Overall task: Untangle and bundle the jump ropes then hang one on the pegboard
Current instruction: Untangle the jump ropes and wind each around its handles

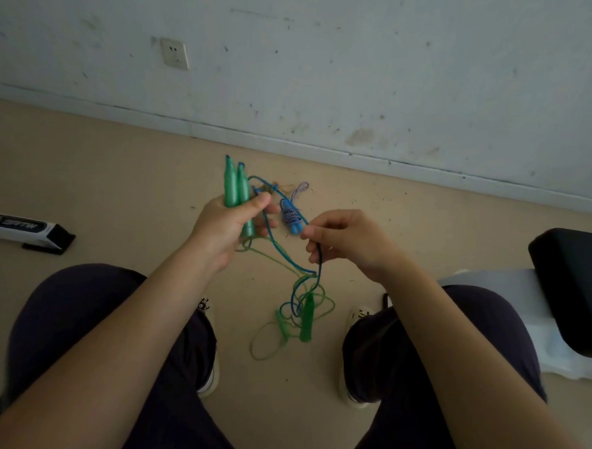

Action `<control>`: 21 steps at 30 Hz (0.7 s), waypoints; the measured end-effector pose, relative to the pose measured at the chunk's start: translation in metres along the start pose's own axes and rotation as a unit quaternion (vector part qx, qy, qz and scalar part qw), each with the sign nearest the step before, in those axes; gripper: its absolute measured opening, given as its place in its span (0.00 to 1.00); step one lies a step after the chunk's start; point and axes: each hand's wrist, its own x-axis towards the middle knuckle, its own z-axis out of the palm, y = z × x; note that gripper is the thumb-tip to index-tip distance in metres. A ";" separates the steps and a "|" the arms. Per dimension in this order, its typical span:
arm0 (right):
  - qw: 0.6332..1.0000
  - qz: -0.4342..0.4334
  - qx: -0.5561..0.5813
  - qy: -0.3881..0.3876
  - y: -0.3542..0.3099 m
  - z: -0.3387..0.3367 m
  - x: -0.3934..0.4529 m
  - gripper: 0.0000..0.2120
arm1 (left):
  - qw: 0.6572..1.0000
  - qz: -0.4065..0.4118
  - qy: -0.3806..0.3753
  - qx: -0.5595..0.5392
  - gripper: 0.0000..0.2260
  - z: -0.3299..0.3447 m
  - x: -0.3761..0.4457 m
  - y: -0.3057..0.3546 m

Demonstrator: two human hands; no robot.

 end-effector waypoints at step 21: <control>0.999 -0.021 -0.014 -0.027 0.003 0.015 -0.001 0.08 | 0.988 -0.004 -0.094 0.125 0.08 0.014 -0.012 -0.004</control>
